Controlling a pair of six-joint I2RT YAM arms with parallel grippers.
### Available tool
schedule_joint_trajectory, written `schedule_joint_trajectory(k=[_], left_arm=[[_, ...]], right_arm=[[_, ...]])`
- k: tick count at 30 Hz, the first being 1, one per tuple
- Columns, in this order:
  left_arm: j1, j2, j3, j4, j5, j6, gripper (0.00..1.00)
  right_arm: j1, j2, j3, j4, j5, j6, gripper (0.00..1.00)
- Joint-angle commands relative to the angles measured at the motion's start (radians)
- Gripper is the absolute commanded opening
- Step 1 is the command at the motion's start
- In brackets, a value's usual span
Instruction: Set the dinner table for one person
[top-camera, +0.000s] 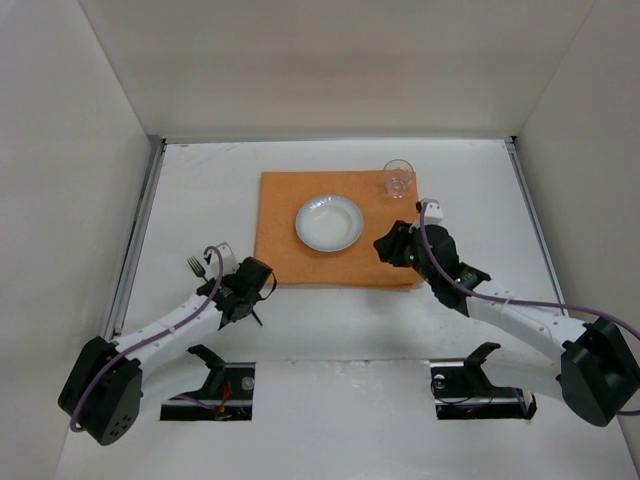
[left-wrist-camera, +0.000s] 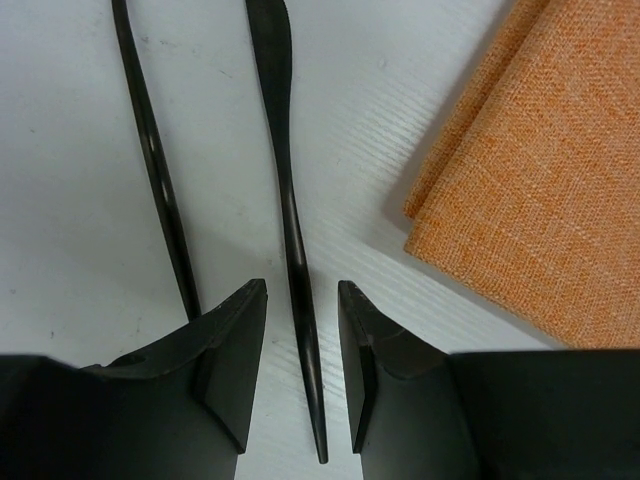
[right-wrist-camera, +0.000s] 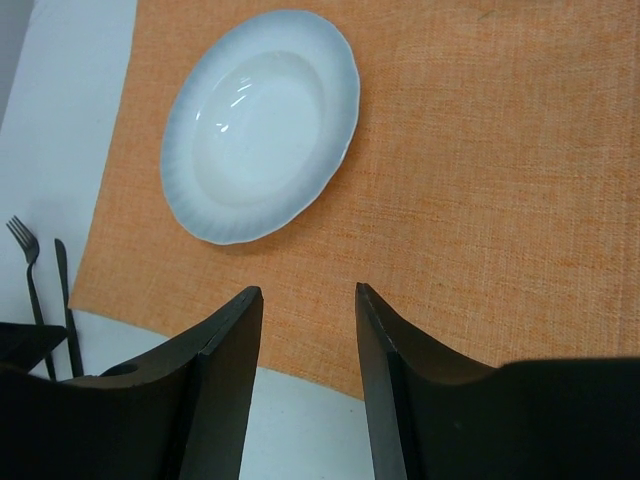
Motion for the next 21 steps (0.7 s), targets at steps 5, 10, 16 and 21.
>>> schedule_joint_trajectory(k=[5, 10, 16, 21], left_arm=[[0.006, 0.045, 0.022, 0.033, 0.005, -0.013, 0.29], [0.009, 0.077, 0.016, 0.042, 0.011, -0.014, 0.22], [0.014, 0.097, -0.02, 0.065, 0.047, -0.037, 0.19], [0.006, 0.097, -0.023, 0.063, 0.053, -0.042, 0.09]], right_arm=[[0.026, -0.001, -0.012, 0.092, -0.005, -0.006, 0.48], [0.026, -0.018, -0.023, 0.095, -0.008, 0.0, 0.49], [0.012, -0.064, -0.044, 0.098, 0.001, 0.006, 0.5], [-0.008, -0.085, -0.055, 0.098, -0.002, 0.018, 0.51]])
